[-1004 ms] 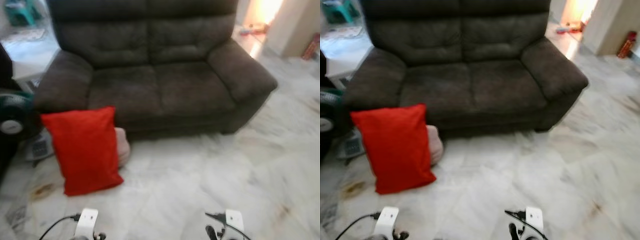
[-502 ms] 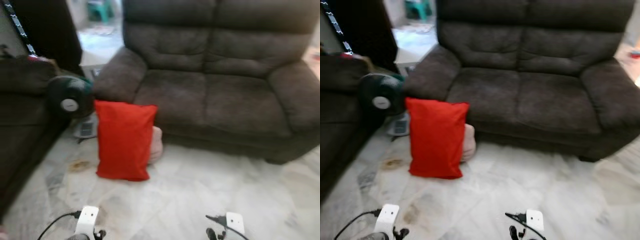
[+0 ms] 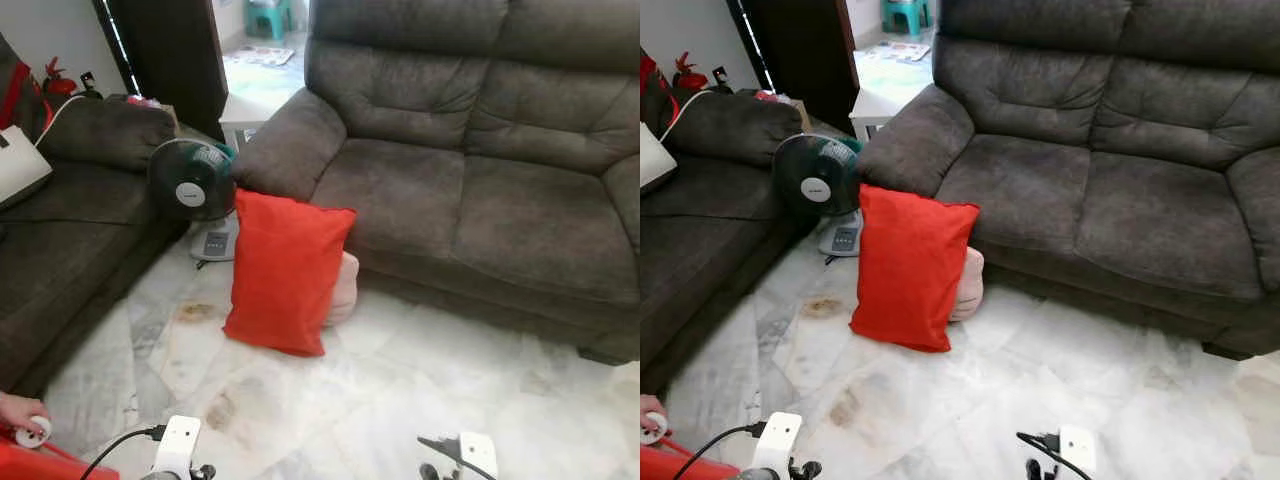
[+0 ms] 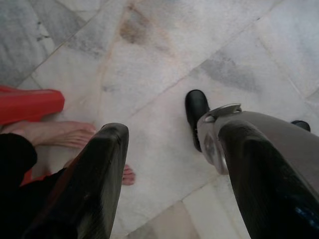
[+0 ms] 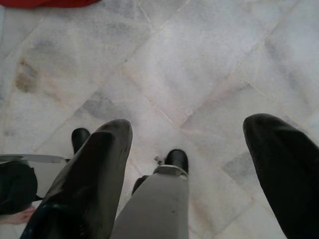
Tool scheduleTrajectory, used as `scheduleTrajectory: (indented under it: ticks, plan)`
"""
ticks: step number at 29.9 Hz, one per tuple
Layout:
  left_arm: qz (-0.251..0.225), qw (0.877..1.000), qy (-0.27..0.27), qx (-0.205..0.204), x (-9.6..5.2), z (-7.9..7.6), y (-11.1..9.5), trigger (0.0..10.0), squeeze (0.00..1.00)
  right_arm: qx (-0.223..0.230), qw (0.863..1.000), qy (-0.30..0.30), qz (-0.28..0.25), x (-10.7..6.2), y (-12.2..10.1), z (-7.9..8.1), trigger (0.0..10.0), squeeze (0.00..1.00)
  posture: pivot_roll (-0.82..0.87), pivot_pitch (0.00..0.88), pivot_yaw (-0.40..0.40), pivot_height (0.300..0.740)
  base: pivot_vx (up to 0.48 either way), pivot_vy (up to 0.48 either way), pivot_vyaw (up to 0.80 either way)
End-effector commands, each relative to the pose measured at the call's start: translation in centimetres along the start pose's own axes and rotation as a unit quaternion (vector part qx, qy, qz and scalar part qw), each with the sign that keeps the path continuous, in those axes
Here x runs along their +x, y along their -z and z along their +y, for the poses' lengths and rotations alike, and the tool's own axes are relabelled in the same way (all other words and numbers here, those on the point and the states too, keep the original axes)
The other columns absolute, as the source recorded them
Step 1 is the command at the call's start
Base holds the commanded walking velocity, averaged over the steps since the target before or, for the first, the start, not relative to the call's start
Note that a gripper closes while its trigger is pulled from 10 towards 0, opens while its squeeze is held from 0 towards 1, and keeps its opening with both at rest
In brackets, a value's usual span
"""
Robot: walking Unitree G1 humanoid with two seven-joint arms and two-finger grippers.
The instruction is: Move the pillow to the sofa from floor
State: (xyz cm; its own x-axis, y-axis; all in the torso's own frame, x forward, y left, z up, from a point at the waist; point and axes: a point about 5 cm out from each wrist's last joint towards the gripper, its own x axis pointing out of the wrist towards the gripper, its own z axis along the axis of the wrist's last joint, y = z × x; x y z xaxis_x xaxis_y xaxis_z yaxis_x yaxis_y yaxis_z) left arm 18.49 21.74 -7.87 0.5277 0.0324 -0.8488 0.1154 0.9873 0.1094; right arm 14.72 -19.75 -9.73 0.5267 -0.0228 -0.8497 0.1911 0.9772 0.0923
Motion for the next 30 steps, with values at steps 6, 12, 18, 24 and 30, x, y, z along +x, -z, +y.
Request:
scheduleTrajectory:
  ticks: [6, 12, 18, 24, 30]
  plan:
    - [0.008, 1.0, -0.011, 0.006, -0.09, 0.35, 0.42, 10.0, 0.0, 0.007, 1.0, -0.003, -0.002, 0.06, -0.03, 0.37, 10.0, 0.0, 0.05, 0.0, -0.003, 0.74, 0.0, 0.0, 0.0]
    - [0.009, 1.0, -0.014, 0.002, -0.09, 0.37, 0.45, 10.0, 0.0, 0.004, 1.0, -0.002, -0.001, 0.06, -0.03, 0.36, 10.0, 0.0, 0.05, 0.0, -0.004, 0.74, 0.0, 0.0, 0.0]
    - [0.008, 1.0, -0.015, -0.002, -0.08, 0.37, 0.38, 10.0, 0.0, 0.013, 1.0, 0.003, -0.004, 0.07, -0.11, 0.33, 10.0, 0.0, 0.05, 0.004, -0.006, 0.74, 0.0, 0.0, 0.0]
    - [0.007, 1.0, -0.014, -0.007, -0.06, 0.3, 0.34, 10.0, 0.0, 0.015, 1.0, 0.003, -0.004, 0.08, -0.15, 0.28, 10.0, 0.0, 0.06, 0.01, -0.013, 0.74, 0.0, 0.0, 0.0]
    - [0.008, 1.0, -0.014, -0.01, -0.04, 0.24, 0.3, 10.0, 0.0, 0.015, 1.0, 0.004, -0.004, 0.08, -0.21, 0.21, 10.0, 0.0, 0.06, 0.016, -0.015, 0.74, 0.041, 0.0, 0.0]
